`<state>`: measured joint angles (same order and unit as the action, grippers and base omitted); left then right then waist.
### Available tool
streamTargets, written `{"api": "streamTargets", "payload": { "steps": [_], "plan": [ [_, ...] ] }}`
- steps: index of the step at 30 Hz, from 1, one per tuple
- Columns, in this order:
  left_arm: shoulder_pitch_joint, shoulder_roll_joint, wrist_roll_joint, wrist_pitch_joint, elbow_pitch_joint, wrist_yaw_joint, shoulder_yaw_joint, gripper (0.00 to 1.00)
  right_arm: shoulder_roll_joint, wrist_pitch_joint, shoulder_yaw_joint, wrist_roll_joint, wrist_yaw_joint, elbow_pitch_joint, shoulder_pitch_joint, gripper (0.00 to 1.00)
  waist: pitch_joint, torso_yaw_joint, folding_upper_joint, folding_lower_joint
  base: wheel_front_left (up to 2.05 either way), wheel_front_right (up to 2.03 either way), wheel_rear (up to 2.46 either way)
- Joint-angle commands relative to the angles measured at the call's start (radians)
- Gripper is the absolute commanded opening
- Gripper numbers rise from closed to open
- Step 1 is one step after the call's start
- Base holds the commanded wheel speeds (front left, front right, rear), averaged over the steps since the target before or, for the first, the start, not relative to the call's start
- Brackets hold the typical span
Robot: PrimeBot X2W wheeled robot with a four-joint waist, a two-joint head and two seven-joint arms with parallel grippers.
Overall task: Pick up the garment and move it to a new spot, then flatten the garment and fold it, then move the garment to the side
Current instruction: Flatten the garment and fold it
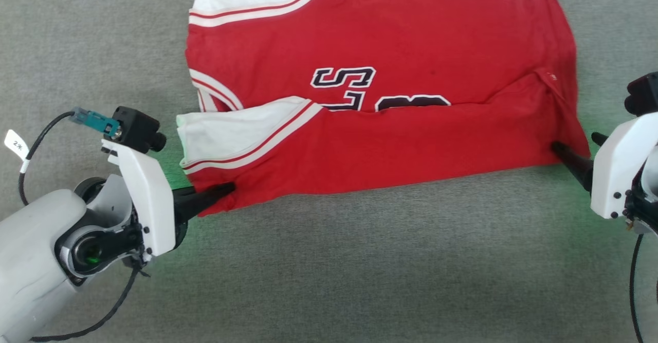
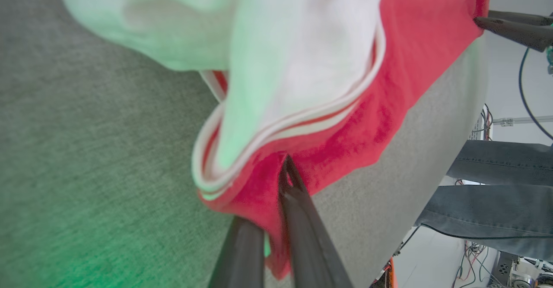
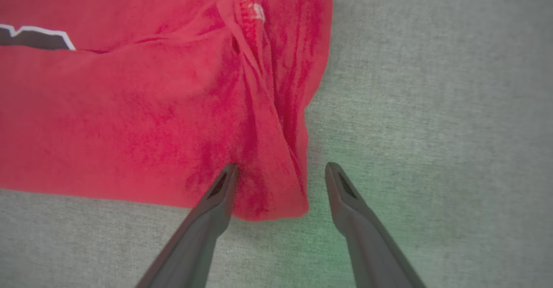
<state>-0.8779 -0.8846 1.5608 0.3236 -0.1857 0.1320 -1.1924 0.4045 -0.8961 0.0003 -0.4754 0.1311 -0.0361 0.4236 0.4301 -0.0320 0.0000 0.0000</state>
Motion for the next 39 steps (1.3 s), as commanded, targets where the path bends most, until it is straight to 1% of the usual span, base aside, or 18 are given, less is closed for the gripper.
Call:
{"api": "streamTargets", "payload": {
  "steps": [1,5,6,7,8,9,11,16,19,22,29,32,34,35,36,37,38,39],
  "plan": [
    [0.001,0.013,-0.006,-0.006,0.002,-0.003,-0.001,0.00,-0.010,-0.027,0.000,-0.008,-0.001,-0.004,0.018,1.00,0.008,0.013,0.0000,0.0000,0.00,0.00,0.00],
    [-0.014,0.032,-0.014,-0.021,-0.002,-0.003,0.003,0.00,-0.023,-0.061,-0.008,-0.003,-0.001,-0.035,0.025,1.00,0.017,0.032,0.0000,0.0000,0.00,0.00,0.00],
    [-0.015,0.036,-0.015,-0.026,-0.004,-0.003,0.005,0.00,-0.028,-0.063,-0.012,0.002,-0.001,-0.047,0.025,0.59,0.016,0.036,0.0000,0.0000,0.00,0.00,0.00],
    [-0.017,0.040,-0.018,-0.031,-0.006,-0.003,0.005,0.00,-0.031,-0.068,-0.010,0.004,-0.001,-0.057,0.022,0.34,0.016,0.039,0.0000,0.0000,0.00,0.00,0.00],
    [-0.017,0.045,-0.018,-0.036,-0.007,-0.003,0.006,0.00,-0.035,-0.066,-0.010,0.003,-0.001,-0.062,0.020,0.13,0.014,0.041,0.0000,0.0000,0.00,0.00,0.00],
    [-0.015,0.049,-0.017,-0.039,-0.008,-0.003,0.005,0.00,-0.039,-0.058,-0.014,0.002,-0.001,-0.065,0.019,0.00,0.011,0.042,0.0000,0.0000,0.00,0.00,0.00],
    [-0.006,0.049,-0.017,-0.046,-0.007,-0.003,0.002,0.00,-0.044,-0.038,-0.023,0.004,-0.001,-0.066,0.018,0.00,0.004,0.043,0.0000,0.0000,0.00,0.00,0.00],
    [0.023,0.024,-0.015,-0.063,0.011,-0.003,-0.006,0.00,-0.031,-0.017,-0.033,-0.007,-0.001,-0.060,-0.004,0.00,-0.020,0.039,0.0000,0.0000,0.00,0.00,0.00],
    [0.057,-0.009,-0.009,-0.082,0.042,-0.003,-0.011,0.00,-0.020,-0.018,-0.036,-0.020,-0.001,-0.038,-0.038,0.00,-0.040,0.035,0.0000,0.0000,0.00,0.00,0.00],
    [0.096,-0.056,-0.009,-0.107,0.092,-0.003,-0.016,0.00,0.000,-0.031,-0.046,-0.035,-0.001,0.001,-0.092,0.00,-0.053,0.034,0.0000,0.0000,0.00,0.00,0.00],
    [0.191,-0.159,-0.045,-0.165,0.209,-0.003,-0.039,0.00,0.034,-0.084,-0.071,-0.065,-0.001,0.124,-0.246,0.00,-0.060,0.036,0.0000,0.0000,0.00,0.00,0.00],
    [0.221,-0.181,-0.055,-0.192,0.239,-0.003,-0.046,0.00,0.036,-0.092,-0.092,-0.070,-0.002,0.171,-0.300,0.00,-0.057,0.038,0.0000,0.0000,0.00,0.00,0.00],
    [0.235,-0.183,-0.063,-0.209,0.249,-0.003,-0.048,0.00,0.025,-0.082,-0.104,-0.064,-0.002,0.201,-0.325,0.00,-0.056,0.039,0.0000,0.0000,0.00,0.00,0.00],
    [0.239,-0.182,-0.065,-0.218,0.251,-0.003,-0.049,0.00,0.019,-0.075,-0.108,-0.061,-0.002,0.214,-0.333,0.29,-0.056,0.039,0.0000,0.0000,0.00,0.00,0.00],
    [0.242,-0.179,-0.064,-0.227,0.252,-0.003,-0.048,0.00,0.014,-0.066,-0.113,-0.058,-0.002,0.224,-0.338,0.65,-0.057,0.039,0.0000,0.0000,0.00,0.00,0.00],
    [0.246,-0.177,-0.064,-0.238,0.252,-0.003,-0.045,0.05,0.008,-0.056,-0.118,-0.055,-0.002,0.231,-0.343,1.00,-0.058,0.038,0.0000,0.0000,0.00,0.00,0.00],
    [0.248,-0.176,-0.065,-0.246,0.250,-0.003,-0.045,0.38,0.003,-0.043,-0.122,-0.052,-0.002,0.237,-0.345,1.00,-0.059,0.037,0.0000,0.0000,0.00,0.00,0.00],
    [0.249,-0.177,-0.068,-0.252,0.248,-0.003,-0.044,0.58,-0.002,-0.026,-0.126,-0.047,-0.002,0.242,-0.344,1.00,-0.062,0.036,0.0000,0.0000,0.00,0.00,0.00]
  ]
}}
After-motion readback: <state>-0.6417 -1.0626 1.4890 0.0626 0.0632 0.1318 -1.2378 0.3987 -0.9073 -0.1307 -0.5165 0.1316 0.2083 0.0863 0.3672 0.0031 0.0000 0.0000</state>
